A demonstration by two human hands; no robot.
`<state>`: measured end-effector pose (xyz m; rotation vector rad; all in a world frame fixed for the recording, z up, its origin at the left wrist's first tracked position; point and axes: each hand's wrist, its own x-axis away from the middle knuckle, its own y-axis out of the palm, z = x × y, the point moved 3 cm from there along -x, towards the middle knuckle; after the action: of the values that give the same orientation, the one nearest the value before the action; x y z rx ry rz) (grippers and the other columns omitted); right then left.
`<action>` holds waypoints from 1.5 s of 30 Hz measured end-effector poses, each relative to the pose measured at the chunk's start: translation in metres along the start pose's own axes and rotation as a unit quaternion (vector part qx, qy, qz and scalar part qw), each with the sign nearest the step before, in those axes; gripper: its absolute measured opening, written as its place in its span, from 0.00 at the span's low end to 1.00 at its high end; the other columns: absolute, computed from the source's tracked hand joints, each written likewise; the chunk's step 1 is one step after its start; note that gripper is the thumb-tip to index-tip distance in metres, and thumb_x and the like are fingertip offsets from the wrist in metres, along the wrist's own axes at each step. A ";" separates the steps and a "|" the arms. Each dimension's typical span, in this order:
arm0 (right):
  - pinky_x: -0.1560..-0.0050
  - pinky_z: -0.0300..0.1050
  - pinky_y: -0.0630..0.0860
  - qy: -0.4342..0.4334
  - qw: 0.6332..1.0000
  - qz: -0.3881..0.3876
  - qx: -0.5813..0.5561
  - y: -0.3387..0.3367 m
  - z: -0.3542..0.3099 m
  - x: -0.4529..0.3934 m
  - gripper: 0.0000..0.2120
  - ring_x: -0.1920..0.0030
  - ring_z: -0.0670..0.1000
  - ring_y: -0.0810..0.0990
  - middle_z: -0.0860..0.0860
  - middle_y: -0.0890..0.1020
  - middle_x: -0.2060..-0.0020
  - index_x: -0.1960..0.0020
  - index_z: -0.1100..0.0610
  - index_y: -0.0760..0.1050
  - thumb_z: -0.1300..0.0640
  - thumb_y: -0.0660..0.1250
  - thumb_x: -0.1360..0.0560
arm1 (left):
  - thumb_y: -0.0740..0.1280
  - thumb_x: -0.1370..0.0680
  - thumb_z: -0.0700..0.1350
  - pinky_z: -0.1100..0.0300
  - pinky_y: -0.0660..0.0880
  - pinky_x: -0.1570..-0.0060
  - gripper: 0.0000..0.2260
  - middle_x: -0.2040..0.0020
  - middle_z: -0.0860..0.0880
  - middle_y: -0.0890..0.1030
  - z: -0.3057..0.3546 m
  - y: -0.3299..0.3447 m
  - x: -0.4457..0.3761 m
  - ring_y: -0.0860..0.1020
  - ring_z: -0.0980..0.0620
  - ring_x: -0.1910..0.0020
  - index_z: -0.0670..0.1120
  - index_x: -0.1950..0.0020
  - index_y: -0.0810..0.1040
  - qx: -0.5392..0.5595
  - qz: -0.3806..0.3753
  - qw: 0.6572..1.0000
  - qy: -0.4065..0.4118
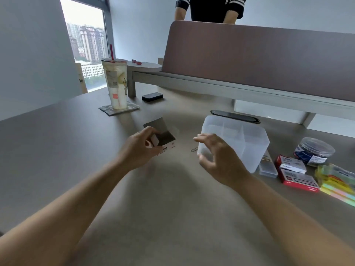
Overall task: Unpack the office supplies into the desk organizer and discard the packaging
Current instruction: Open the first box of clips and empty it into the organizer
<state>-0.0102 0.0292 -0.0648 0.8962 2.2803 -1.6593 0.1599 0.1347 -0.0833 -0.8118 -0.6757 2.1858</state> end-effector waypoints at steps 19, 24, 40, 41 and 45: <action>0.40 0.37 0.64 0.113 0.989 -0.098 0.012 0.044 0.033 -0.023 0.21 0.36 0.52 0.72 0.55 0.75 0.37 0.34 0.58 0.67 0.57 0.63 0.26 | 0.67 0.27 0.51 0.48 0.72 0.41 0.23 0.39 0.44 0.75 -0.033 0.010 -0.019 0.76 0.44 0.45 0.52 0.34 0.66 -0.046 -0.030 0.996 -0.063; 0.58 0.26 0.67 0.160 0.982 -0.038 -0.089 0.037 0.039 -0.019 0.16 0.53 0.51 0.78 0.56 0.82 0.53 0.45 0.60 0.76 0.63 0.71 0.33 | 0.67 0.27 0.50 0.48 0.72 0.41 0.23 0.39 0.44 0.75 -0.032 0.010 -0.017 0.76 0.45 0.45 0.51 0.34 0.66 -0.040 -0.027 0.997 -0.063; 0.62 0.27 0.65 0.156 0.984 -0.059 -0.061 0.024 0.047 -0.003 0.06 0.57 0.48 0.71 0.54 0.76 0.57 0.55 0.62 0.80 0.61 0.69 0.30 | 0.71 0.30 0.44 0.59 0.66 0.42 0.25 0.36 0.43 0.70 -0.023 0.004 -0.010 0.70 0.45 0.37 0.48 0.34 0.68 -0.009 0.033 0.998 -0.058; 0.63 0.24 0.65 0.157 0.984 -0.060 -0.062 0.025 0.047 -0.003 0.05 0.58 0.48 0.71 0.53 0.75 0.58 0.56 0.62 0.80 0.61 0.69 0.30 | 0.71 0.30 0.42 0.59 0.65 0.42 0.25 0.35 0.43 0.70 -0.021 0.001 -0.009 0.69 0.45 0.37 0.47 0.35 0.69 -0.004 0.050 0.997 -0.054; 0.63 0.28 0.65 0.163 0.981 -0.085 -0.064 0.026 0.045 -0.003 0.04 0.57 0.47 0.70 0.50 0.72 0.58 0.57 0.61 0.78 0.60 0.67 0.29 | 0.71 0.30 0.41 0.58 0.62 0.38 0.23 0.34 0.43 0.69 -0.011 -0.005 -0.005 0.64 0.45 0.34 0.45 0.37 0.71 -0.027 0.105 0.994 -0.024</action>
<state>-0.0023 -0.0081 -0.1005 1.0349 2.7153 -1.4986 0.1725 0.1366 -0.0859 -0.8950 -0.7048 2.3912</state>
